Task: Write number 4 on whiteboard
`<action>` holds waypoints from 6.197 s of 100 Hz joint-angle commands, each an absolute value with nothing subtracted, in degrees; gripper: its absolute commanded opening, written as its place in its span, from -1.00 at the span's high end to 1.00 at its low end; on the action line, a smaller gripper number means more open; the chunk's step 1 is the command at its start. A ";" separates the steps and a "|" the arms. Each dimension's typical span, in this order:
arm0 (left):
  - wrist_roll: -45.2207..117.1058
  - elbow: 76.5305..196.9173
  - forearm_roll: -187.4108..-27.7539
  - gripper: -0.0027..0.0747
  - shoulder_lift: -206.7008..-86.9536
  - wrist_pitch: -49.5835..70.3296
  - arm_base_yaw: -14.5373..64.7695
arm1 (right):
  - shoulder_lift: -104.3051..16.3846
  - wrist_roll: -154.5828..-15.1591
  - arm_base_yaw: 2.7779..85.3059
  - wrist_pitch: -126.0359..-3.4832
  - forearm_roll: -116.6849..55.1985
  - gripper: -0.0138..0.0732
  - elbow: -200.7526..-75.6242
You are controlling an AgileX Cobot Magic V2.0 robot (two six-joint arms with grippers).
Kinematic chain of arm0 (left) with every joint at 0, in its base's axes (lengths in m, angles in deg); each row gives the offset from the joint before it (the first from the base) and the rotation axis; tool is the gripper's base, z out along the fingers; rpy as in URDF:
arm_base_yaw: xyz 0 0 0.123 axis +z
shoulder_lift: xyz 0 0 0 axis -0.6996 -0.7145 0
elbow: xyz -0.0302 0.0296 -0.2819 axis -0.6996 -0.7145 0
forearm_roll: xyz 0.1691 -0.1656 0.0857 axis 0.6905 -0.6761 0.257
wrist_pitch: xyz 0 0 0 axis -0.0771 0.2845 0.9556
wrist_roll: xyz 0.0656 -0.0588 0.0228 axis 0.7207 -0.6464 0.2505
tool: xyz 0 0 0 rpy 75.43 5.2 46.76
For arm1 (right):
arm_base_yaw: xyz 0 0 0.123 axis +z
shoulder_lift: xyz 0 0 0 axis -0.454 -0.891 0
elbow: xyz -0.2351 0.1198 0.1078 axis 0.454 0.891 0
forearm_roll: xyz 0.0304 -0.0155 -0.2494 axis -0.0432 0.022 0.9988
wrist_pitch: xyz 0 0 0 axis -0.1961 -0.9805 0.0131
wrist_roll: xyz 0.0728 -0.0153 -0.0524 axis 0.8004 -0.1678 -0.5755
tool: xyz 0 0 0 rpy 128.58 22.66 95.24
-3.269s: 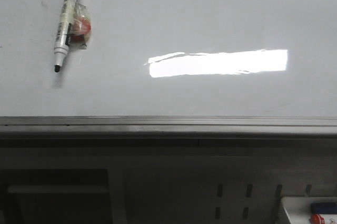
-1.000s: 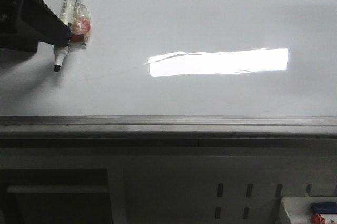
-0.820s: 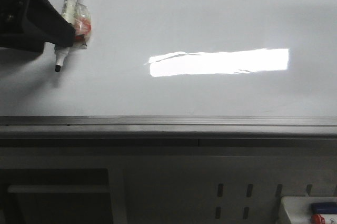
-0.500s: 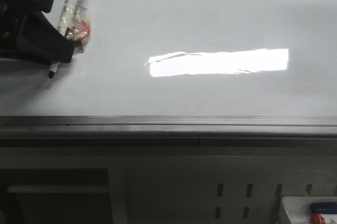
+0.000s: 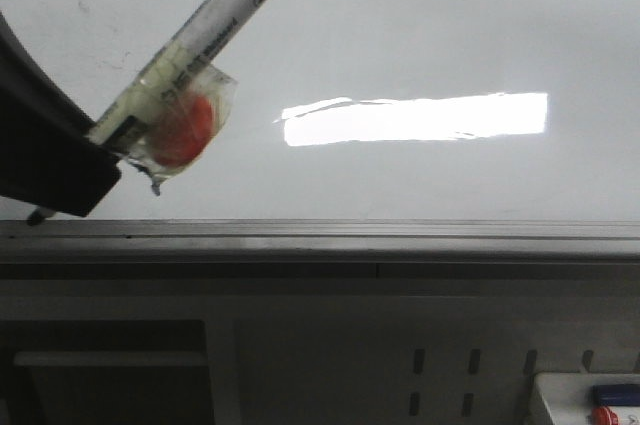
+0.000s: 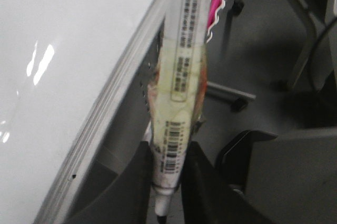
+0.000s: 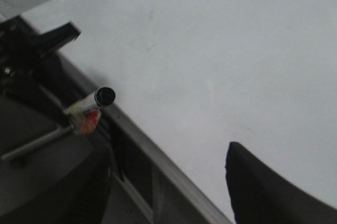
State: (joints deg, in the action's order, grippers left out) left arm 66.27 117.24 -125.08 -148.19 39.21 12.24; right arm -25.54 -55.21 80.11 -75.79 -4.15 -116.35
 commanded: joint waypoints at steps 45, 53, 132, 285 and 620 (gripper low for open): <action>69.35 121.78 -114.39 0.98 -141.37 30.10 -0.77 | -42.01 -58.48 94.88 -73.05 -4.42 -0.28 -128.14; 69.35 123.00 -114.25 0.98 -141.37 29.97 -0.77 | -42.51 -58.48 94.88 -70.66 -4.53 -0.28 -128.14; 69.35 123.99 -115.21 0.98 -141.51 30.60 -0.77 | -46.97 -58.48 94.88 -67.78 -4.31 0.85 -128.14; 47.20 104.62 -130.76 0.98 -109.66 20.89 15.57 | -38.06 -58.38 75.22 -61.81 1.47 0.83 -117.07; 47.20 104.62 -133.31 0.98 -109.66 20.74 15.57 | -41.14 -58.38 57.37 -70.87 -2.61 0.83 -117.26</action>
